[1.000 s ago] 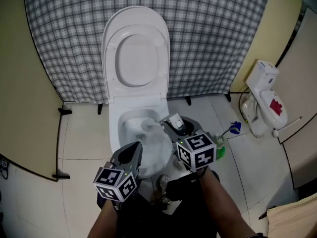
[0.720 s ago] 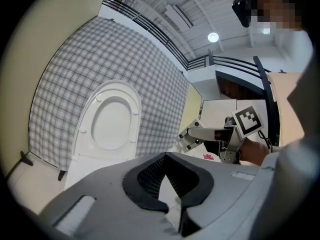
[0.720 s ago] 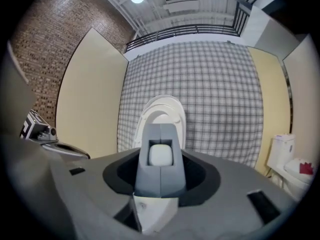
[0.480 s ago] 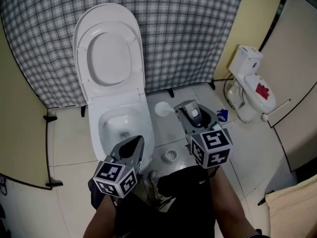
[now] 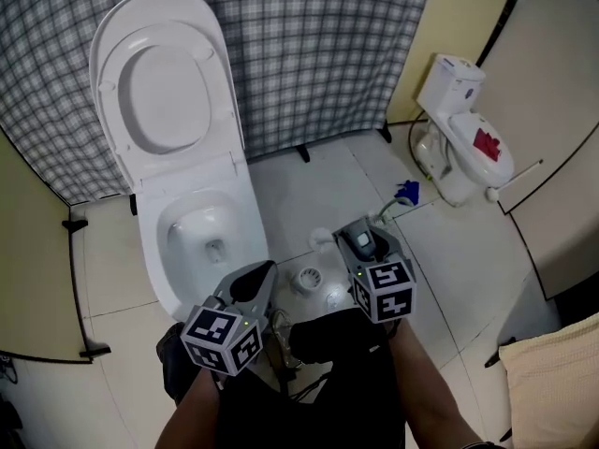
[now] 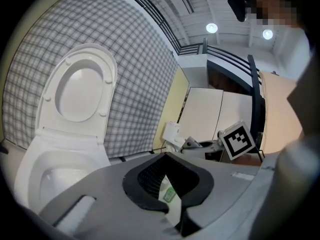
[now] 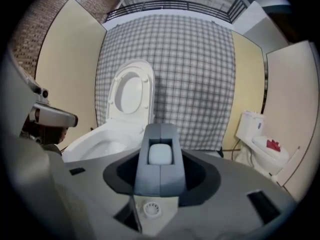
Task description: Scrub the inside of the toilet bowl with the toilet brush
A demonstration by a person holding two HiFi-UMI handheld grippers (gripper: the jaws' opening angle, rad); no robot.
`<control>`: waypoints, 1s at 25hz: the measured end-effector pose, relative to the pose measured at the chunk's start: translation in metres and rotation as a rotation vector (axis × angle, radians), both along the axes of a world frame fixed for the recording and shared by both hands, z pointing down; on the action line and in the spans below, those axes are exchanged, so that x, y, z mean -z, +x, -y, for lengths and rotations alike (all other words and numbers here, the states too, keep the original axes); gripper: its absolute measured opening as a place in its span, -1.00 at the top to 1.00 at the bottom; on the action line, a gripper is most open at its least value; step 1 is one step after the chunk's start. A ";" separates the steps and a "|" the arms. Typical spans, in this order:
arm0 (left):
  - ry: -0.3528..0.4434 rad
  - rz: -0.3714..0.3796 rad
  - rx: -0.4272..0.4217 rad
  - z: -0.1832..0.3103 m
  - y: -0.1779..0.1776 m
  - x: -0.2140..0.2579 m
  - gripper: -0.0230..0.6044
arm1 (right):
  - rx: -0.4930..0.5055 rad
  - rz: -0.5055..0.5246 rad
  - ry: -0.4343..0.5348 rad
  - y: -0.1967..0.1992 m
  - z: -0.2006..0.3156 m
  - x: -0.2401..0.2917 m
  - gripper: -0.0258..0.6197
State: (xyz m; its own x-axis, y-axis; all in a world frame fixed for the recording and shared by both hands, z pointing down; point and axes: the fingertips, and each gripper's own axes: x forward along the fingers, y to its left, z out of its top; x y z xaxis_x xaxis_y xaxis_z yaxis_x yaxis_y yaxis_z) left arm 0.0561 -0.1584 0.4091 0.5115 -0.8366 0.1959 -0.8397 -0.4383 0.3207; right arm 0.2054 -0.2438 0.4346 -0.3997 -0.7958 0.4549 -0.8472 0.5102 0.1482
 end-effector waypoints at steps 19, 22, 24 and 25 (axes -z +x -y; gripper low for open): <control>-0.165 -0.062 0.030 0.022 -0.006 -0.089 0.90 | -0.080 -0.061 -0.327 0.006 0.015 -0.196 0.30; -0.188 -0.061 0.023 0.019 -0.005 -0.102 0.90 | -0.077 -0.075 -0.348 0.002 0.015 -0.213 0.30; -0.211 -0.051 0.010 0.015 -0.004 -0.114 0.90 | -0.073 -0.077 -0.349 -0.003 0.016 -0.222 0.30; -0.221 -0.049 0.003 0.013 -0.002 -0.119 0.90 | -0.072 -0.079 -0.349 -0.005 0.016 -0.226 0.30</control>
